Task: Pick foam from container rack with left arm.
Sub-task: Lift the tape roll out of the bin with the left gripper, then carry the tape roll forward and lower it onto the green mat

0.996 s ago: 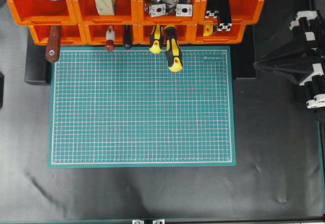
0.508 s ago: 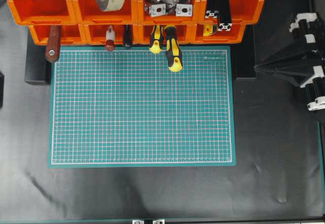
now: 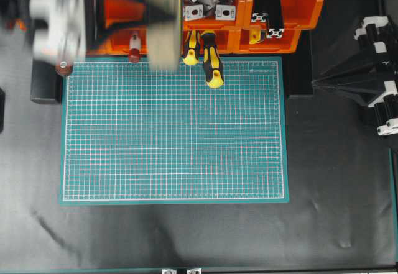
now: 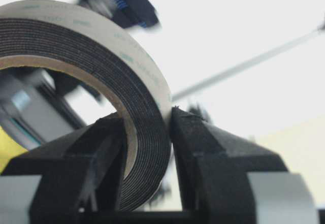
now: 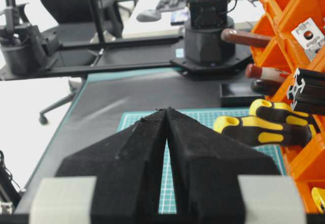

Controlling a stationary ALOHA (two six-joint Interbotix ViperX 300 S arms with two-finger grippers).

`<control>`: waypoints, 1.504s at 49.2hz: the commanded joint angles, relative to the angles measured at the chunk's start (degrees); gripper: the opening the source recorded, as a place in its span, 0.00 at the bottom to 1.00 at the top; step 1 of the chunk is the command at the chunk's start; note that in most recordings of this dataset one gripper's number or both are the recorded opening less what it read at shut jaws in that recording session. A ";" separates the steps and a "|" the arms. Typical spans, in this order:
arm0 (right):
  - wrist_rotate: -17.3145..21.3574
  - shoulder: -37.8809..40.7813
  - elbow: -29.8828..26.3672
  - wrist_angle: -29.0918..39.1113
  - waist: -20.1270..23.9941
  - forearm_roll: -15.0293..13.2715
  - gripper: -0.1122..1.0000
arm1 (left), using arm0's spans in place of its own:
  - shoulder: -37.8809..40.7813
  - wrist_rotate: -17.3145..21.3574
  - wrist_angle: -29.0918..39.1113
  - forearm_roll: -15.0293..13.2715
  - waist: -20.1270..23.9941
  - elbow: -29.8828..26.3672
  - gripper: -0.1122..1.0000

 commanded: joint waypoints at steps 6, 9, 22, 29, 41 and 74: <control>0.09 -0.53 -2.37 -0.09 0.09 0.18 0.09 | -0.26 8.96 3.87 0.26 -10.37 1.05 0.33; 0.09 -0.79 -2.37 -0.09 0.00 0.26 0.09 | 0.79 11.60 6.15 0.26 -12.30 2.11 0.33; 0.18 -1.14 -2.64 -0.09 0.09 1.05 0.09 | 8.00 17.58 14.59 0.26 -15.73 7.12 0.33; 0.18 -1.23 -2.72 -0.09 0.09 1.23 0.09 | 11.60 17.84 17.58 0.26 -15.73 8.35 0.33; 0.18 -1.49 -2.81 -0.09 0.09 1.23 0.09 | 12.92 17.67 23.99 0.26 -15.29 8.00 0.33; 0.09 -1.49 -2.81 -0.09 0.18 1.23 0.09 | 15.38 18.11 25.58 0.26 -13.27 5.54 0.33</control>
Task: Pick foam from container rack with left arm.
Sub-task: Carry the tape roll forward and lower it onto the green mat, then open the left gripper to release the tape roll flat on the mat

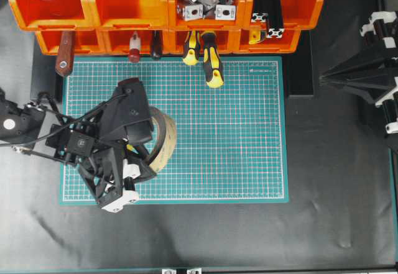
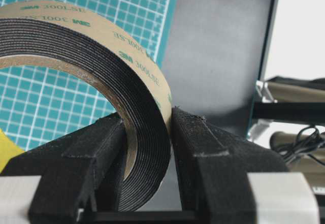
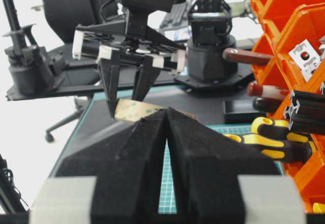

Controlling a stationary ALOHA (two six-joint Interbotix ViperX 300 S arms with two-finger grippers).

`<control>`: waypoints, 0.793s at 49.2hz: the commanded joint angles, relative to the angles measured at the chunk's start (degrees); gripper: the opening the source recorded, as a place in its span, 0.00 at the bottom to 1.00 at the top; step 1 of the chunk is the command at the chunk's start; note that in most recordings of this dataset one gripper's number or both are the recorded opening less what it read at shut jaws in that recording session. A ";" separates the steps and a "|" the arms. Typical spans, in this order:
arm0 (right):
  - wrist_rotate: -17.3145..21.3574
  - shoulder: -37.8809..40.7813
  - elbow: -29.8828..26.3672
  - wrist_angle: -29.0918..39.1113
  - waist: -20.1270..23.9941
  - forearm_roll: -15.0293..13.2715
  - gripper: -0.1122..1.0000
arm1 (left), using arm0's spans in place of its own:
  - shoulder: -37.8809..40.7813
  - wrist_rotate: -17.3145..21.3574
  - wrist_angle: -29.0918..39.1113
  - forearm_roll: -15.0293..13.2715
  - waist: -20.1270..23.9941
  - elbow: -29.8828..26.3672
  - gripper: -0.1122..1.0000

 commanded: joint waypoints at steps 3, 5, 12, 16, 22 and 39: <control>0.00 0.35 -1.93 -0.18 0.09 0.18 0.09 | -0.18 0.88 -0.26 0.18 0.35 -2.46 0.33; 0.00 0.35 -1.93 -0.18 0.18 0.18 0.09 | 0.09 1.67 -0.26 0.18 0.35 -2.81 0.33; 0.00 0.35 -1.93 -0.18 0.09 0.18 0.09 | 1.23 6.33 -0.18 0.18 0.26 -4.66 0.33; 0.00 0.35 -1.93 -0.18 0.09 0.18 0.09 | 2.02 7.65 0.00 0.18 0.26 -5.80 0.34; 0.09 0.35 -1.93 -0.18 0.18 0.18 0.09 | 2.90 8.17 0.35 0.18 0.35 -6.59 0.57; 0.09 0.26 -2.02 -0.35 0.09 0.18 0.09 | 3.08 7.82 1.14 0.18 0.97 -6.06 0.92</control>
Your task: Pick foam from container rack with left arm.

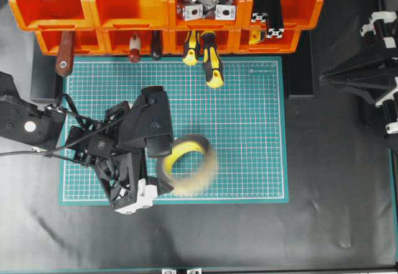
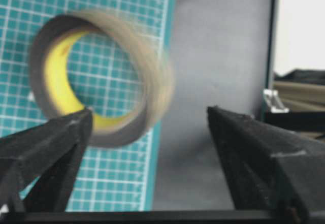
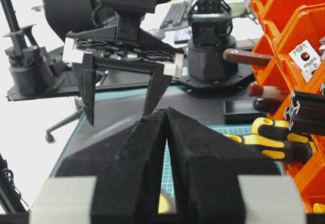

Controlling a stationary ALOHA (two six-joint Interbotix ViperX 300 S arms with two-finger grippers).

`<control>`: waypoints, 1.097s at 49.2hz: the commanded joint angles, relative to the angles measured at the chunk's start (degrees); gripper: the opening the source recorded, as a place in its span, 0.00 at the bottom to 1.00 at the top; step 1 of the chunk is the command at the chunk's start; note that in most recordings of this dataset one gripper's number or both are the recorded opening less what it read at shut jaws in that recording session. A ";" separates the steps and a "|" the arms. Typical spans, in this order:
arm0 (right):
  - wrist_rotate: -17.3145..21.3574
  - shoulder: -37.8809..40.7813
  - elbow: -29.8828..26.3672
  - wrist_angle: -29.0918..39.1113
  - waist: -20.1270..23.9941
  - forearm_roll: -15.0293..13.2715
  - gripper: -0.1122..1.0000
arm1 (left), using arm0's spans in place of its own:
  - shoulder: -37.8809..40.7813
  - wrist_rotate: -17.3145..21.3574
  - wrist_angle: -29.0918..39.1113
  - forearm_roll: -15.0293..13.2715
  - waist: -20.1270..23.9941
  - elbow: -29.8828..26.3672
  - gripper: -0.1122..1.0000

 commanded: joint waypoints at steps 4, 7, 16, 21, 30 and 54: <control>0.09 0.26 -2.02 -0.26 0.09 0.09 0.09 | -0.97 0.18 -0.26 0.18 0.35 -1.14 0.92; 0.00 0.26 -2.02 -0.26 0.09 0.09 0.09 | -0.97 0.26 -0.18 0.18 0.44 -1.05 0.92; 0.09 0.26 -2.02 -0.09 0.18 0.09 0.09 | -0.97 0.35 -0.18 0.18 0.44 -0.97 0.92; 0.09 0.26 -2.11 -0.18 0.09 0.09 0.09 | -1.05 0.26 -0.18 0.09 0.44 -0.97 0.92; 0.09 0.26 -2.02 -0.18 0.18 0.09 0.09 | -2.11 0.35 -0.26 0.09 0.44 -0.35 0.92; 0.09 0.26 -2.02 -0.09 0.18 0.09 0.09 | -15.03 9.76 -0.18 0.18 -1.76 5.54 0.91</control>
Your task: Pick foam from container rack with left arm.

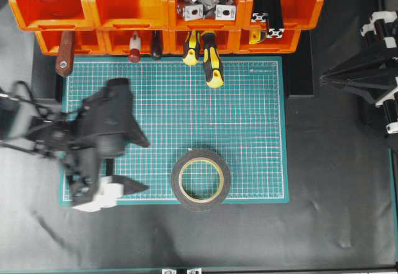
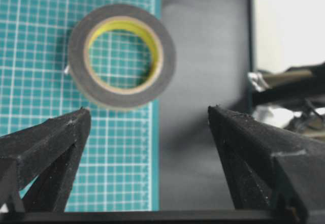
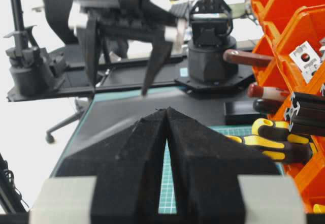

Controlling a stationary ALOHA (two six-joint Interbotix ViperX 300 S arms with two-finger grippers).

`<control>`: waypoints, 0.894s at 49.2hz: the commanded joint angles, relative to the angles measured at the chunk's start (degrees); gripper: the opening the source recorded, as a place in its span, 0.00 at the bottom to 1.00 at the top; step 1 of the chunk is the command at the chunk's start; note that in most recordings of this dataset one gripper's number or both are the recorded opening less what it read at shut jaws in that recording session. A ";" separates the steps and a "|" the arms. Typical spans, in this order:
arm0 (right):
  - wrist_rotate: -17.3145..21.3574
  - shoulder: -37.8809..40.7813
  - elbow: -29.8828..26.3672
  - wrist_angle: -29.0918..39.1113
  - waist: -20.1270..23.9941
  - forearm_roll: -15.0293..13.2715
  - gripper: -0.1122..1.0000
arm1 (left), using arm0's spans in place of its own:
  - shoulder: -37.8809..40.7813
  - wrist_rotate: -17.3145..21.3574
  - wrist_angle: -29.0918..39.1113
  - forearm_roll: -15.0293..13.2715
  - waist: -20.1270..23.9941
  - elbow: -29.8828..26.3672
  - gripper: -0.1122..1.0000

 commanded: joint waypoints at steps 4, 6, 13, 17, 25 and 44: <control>0.09 0.35 -2.02 -0.09 0.00 0.09 0.09 | -6.42 4.22 -0.35 0.18 -0.88 1.05 0.90; 0.09 0.35 -2.02 -0.09 0.00 0.09 0.09 | -7.47 5.01 -0.35 0.09 -0.88 1.41 0.90; 0.09 0.35 -2.02 -0.09 0.00 0.09 0.09 | -11.25 7.21 -0.53 0.35 -0.62 2.81 0.90; 0.09 0.35 -1.93 -0.09 0.09 0.09 0.09 | -13.62 9.67 -1.05 0.44 -0.70 3.96 0.89; 0.09 0.35 -2.02 -0.09 0.09 0.09 0.09 | -19.51 12.66 -6.06 0.44 -0.18 6.33 0.88; 0.00 0.26 -1.85 1.41 0.09 0.09 0.09 | -33.75 15.47 -14.68 0.44 2.64 14.33 0.86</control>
